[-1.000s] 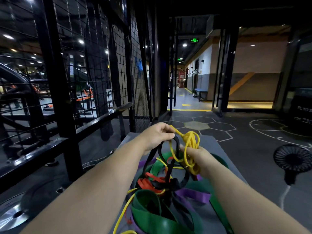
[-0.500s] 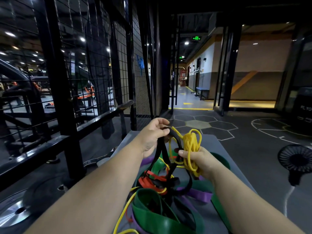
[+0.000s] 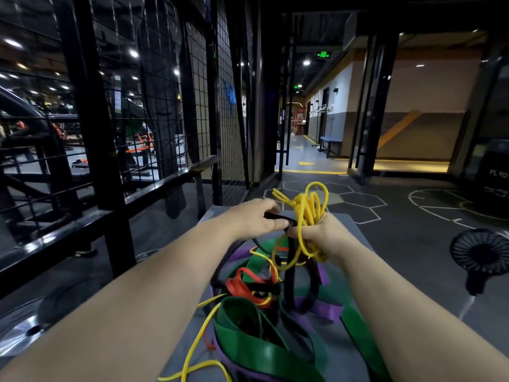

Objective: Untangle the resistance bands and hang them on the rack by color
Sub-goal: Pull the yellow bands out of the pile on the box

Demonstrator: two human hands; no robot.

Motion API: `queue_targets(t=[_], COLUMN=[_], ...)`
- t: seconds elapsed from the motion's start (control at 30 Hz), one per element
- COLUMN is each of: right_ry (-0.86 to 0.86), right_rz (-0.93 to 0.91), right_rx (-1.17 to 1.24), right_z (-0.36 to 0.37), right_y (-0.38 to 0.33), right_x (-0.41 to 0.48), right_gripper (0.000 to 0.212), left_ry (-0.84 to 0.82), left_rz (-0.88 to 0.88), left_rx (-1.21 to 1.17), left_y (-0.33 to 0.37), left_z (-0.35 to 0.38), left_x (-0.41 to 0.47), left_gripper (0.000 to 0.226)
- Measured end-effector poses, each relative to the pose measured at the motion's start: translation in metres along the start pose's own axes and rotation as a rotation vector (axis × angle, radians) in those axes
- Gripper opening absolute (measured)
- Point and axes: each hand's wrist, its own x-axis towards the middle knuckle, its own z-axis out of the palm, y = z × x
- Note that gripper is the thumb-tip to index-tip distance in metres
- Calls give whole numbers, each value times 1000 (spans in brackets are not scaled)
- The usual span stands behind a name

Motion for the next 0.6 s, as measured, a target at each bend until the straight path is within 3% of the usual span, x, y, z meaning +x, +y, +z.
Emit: queue_targets(t=[0.1,0.2,0.33,0.4,0.6], right_ry=[-15,-31,-52,-53,-86], right_rz=[-14,-36,-73,-86,-60], right_rx=[-29,-29,-38,-39,-64], right_z=[0,-3,-2,-3,-4], right_y=[-5,-7,-11,-12,-3], right_x=[2,4,3,1,1], right_gripper=[47,42,33,24,48], left_ry=[14,-75,-95,-153,-231], left_rz=[114,109,176,157,49], left_rx=[68,59,104,140,252], left_y=[2,7,19,20,7], left_z=[-2,-3,-6,-8,-6], left_x=[1,4,1,0,-4], left_gripper=[46,36,48,42,47])
